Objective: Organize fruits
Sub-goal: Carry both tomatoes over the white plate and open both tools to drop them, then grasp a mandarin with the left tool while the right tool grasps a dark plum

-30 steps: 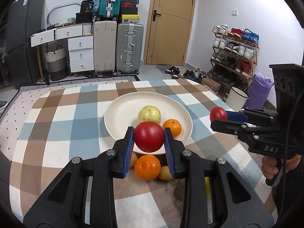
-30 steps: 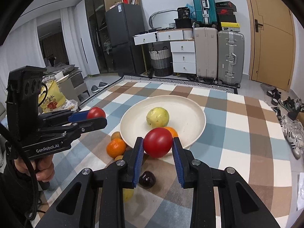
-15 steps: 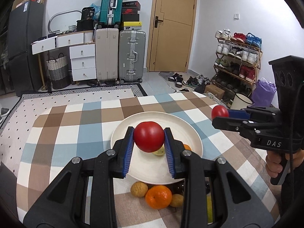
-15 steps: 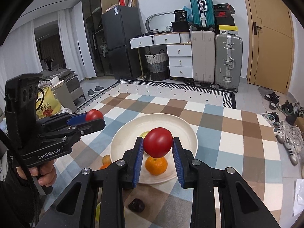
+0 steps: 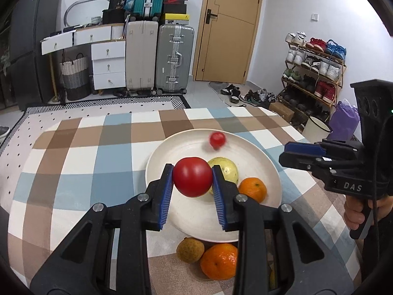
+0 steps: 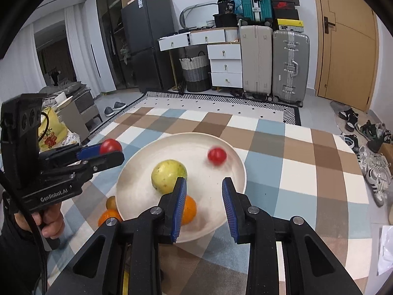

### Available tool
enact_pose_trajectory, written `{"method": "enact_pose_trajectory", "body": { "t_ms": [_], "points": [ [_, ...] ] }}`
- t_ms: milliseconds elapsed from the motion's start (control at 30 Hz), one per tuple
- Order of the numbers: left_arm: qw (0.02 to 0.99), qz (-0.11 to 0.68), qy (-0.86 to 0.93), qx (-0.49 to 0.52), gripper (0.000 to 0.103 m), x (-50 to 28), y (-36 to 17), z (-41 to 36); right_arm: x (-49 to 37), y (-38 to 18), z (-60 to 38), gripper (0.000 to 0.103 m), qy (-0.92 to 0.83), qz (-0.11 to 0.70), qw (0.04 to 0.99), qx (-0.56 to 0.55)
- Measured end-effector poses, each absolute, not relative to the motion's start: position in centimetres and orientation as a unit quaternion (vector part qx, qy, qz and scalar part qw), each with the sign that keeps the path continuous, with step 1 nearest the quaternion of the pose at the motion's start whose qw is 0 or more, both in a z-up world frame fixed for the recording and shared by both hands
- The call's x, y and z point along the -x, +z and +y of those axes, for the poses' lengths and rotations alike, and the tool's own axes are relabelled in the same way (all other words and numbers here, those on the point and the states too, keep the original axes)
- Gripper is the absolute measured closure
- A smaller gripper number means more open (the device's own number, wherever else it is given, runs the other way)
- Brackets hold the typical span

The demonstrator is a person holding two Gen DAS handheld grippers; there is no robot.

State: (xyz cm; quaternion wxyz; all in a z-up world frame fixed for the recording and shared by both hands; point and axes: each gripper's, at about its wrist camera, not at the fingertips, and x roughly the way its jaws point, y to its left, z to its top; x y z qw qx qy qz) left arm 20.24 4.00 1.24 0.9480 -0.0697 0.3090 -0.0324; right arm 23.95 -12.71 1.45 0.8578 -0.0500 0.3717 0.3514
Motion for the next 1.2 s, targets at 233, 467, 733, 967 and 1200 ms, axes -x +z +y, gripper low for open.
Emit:
{"method": "enact_pose_trajectory", "body": {
  "t_ms": [233,467,733,967,1200],
  "points": [
    [0.942,0.330,-0.037,0.054,0.072,-20.4,0.2,3.3,-23.9,0.7,-12.9,0.063,0.347,0.380,0.856,0.047],
    [0.946,0.319,-0.017,0.050,0.020,-18.0,1.3,3.6,-22.8,1.3,-12.9,0.022,0.350,0.379,0.855,0.056],
    [0.952,0.302,-0.004,0.053,0.002,-13.9,2.8,3.9,-20.3,2.0,-13.6,0.003,0.345,0.375,0.857,0.071],
    [0.950,0.304,-0.008,0.064,0.001,-10.8,2.7,3.7,-17.7,1.9,-14.8,0.001,0.347,0.366,0.860,0.077],
    [0.943,0.330,-0.021,0.041,0.001,-10.4,1.3,2.3,-17.0,0.5,-15.0,0.001,0.364,0.387,0.842,0.091]
  ]
}}
